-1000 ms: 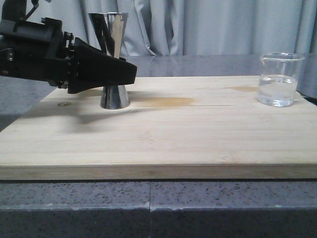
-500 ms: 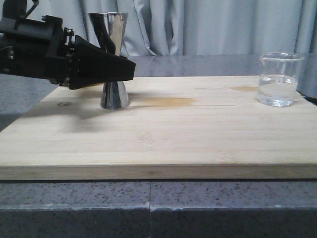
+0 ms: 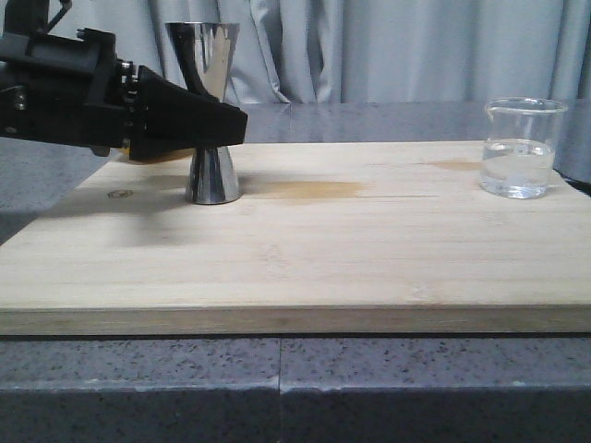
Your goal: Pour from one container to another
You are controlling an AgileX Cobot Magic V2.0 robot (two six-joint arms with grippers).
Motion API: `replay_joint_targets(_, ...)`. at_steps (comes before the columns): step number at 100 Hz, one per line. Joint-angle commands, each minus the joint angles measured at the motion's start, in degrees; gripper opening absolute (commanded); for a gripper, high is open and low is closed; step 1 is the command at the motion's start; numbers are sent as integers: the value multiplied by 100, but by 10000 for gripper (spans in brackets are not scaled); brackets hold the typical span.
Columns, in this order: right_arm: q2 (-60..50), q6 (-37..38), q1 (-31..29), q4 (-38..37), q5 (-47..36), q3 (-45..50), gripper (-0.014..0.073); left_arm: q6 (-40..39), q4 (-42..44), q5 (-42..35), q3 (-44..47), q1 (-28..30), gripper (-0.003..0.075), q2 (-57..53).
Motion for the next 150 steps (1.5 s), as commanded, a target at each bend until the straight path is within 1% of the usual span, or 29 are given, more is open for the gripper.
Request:
replay_joint_targets(1, 69, -35, -31, -13, -431, -188, 603, -6, -453, 615, -141, -46, 81, -208)
replay_joint_targets(11, 69, -47, -31, -9, -470, -212, 603, -6, -453, 615, -141, -46, 60, -208)
replay_joint_targets(18, 128, -146, -19, 93, -482, -285, 603, -6, -453, 615, -141, -46, 59, -208)
replay_joint_targets(37, 736, -863, -19, 538, -351, -780, 603, -6, -453, 615, -141, -46, 59, -208)
replay_joint_targets(49, 1232, -1439, -19, 1022, -143, -1126, 603, -6, -453, 615, -141, -46, 59, -208)
replay_joint_targets(63, 1683, -2182, -19, 1962, -115, -1349, 603, -6, -453, 615, -141, -46, 59, -208)
replay_joint_targets(68, 1770, -2221, -19, 2126, -140, -1372, 603, -6, -453, 615, -141, -46, 59, -208)
replay_joint_targets(80, 1795, -2233, -19, 2133, -197, -1371, 603, -6, -453, 615, -141, -46, 59, -208)
replay_joint_targets(93, 1782, -2438, -19, 2133, -174, -1371, 603, -6, -453, 615, -141, -46, 59, -208)
replay_joint_targets(100, 1782, -2449, 5, 2262, -174, -1361, 603, -26, -443, 596, -141, -46, 59, -208)
replay_joint_targets(109, 1782, -2526, 284, 2336, -161, -1361, 603, -26, -443, 596, -141, -46, 59, -208)
replay_joint_targets(118, 1782, -2526, 692, 2245, -161, -1361, 603, -26, -443, 596, -141, -46, 59, -208)
replay_joint_targets(126, 1782, -2526, 935, 2234, -172, -1361, 603, -26, -443, 596, -141, -46, 59, -208)
replay_joint_targets(140, 1782, -2526, 1003, 2221, -324, -1361, 603, -26, -443, 596, -141, -46, 59, -208)
replay_joint_targets(150, 1718, -2488, 1013, 2304, -802, -1172, 603, -26, -443, 596, -141, -46, 59, -208)
